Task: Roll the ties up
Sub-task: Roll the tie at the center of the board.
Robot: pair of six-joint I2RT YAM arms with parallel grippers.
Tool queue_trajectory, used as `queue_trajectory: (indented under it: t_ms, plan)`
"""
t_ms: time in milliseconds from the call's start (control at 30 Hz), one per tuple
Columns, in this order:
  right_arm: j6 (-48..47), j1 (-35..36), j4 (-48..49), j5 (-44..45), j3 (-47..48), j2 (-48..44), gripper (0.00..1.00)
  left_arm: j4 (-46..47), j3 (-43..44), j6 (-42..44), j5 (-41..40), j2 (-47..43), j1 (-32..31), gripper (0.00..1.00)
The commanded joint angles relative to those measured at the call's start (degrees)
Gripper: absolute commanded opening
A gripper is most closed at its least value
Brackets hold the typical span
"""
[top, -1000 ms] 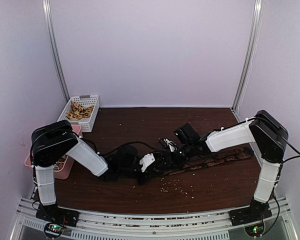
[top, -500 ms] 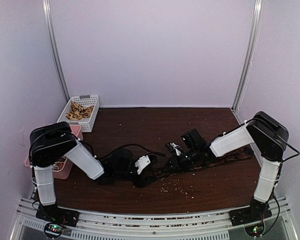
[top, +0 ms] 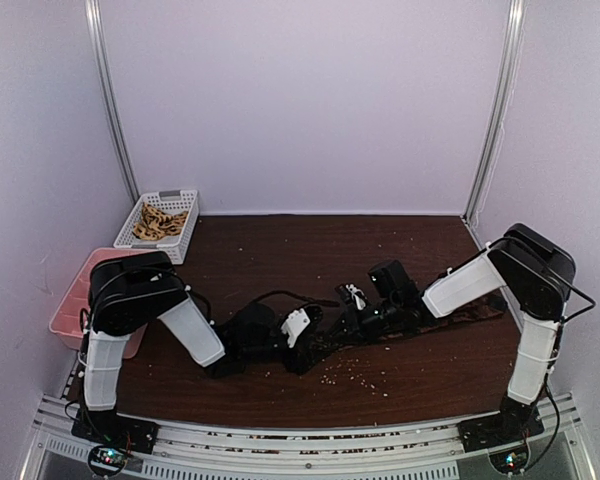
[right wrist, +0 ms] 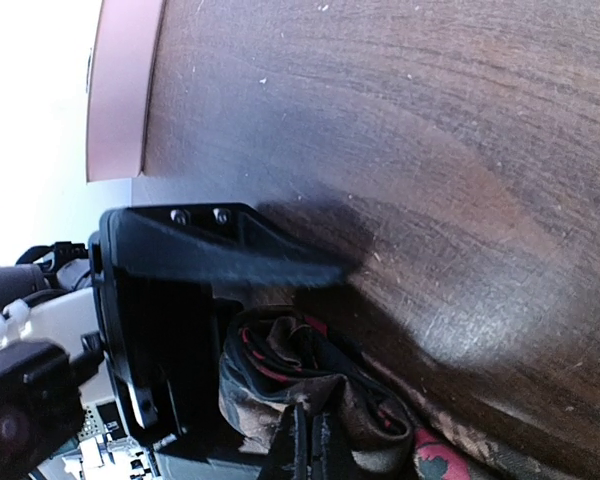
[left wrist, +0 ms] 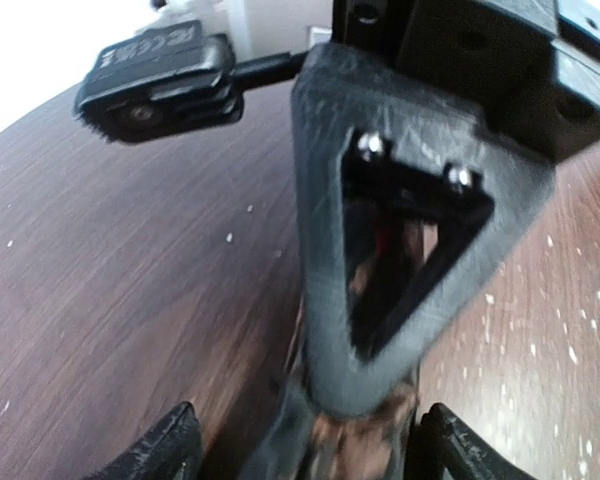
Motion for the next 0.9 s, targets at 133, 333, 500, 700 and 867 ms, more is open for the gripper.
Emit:
queue_trajectory:
  t_ms: [133,333,500,700,867]
  plan:
    - [1.8,0.2,1.5,0.7,-0.3,1.2,0.0,-4.3,4.4,-1.7,-2.3,3.3,-1.1,0.59]
    - [3.1,0.1,3.1,-0.2,-0.6,-0.1,0.0,-9.9,2.8,-0.5,-2.7,1.8,-1.1,0.34]
    - [4.2,-1.0,4.2,-1.0,-1.6,-1.5,0.0,-16.5,-0.3,1.9,-2.3,-1.3,-0.9,0.26]
    - [1.5,-2.9,1.5,-0.7,-1.3,0.2,0.0,-17.0,-4.1,2.8,-1.5,-3.4,-0.6,0.22]
    - [-2.7,-3.2,-3.3,0.6,-0.3,2.2,0.0,-16.1,-3.8,2.7,-1.0,-3.7,-0.5,0.29]
